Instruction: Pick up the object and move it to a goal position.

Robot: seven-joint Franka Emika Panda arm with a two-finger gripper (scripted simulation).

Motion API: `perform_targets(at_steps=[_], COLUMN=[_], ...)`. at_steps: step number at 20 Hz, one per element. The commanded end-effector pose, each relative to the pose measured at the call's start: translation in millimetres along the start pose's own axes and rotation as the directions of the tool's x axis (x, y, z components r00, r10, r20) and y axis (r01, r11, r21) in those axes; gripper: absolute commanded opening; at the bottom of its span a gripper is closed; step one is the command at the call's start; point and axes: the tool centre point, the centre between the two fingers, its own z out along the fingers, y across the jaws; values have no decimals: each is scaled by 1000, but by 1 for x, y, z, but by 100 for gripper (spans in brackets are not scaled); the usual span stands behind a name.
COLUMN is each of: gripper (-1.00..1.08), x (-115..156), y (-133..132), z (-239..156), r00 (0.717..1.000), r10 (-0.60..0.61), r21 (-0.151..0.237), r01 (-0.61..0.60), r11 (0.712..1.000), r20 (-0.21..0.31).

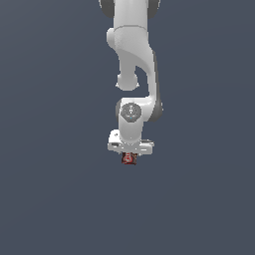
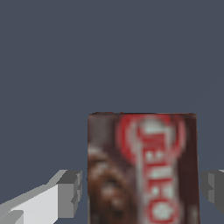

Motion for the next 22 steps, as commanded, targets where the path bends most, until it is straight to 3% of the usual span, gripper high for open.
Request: perform_targets(at_steps=[1,6,7,22], gripper=[100,100,-100,-100], x=[0,1,1,-1], y=[0,0,0,-4], z=[10,17,17,10], r00=[1000,1000,1000,1000], r10=[0,1,1,1], r21=[0,0,0,1], r01=[0,-1,-1,-1], r11=[1000,1000,1000,1000], r20=[-1,-1,-1,-2])
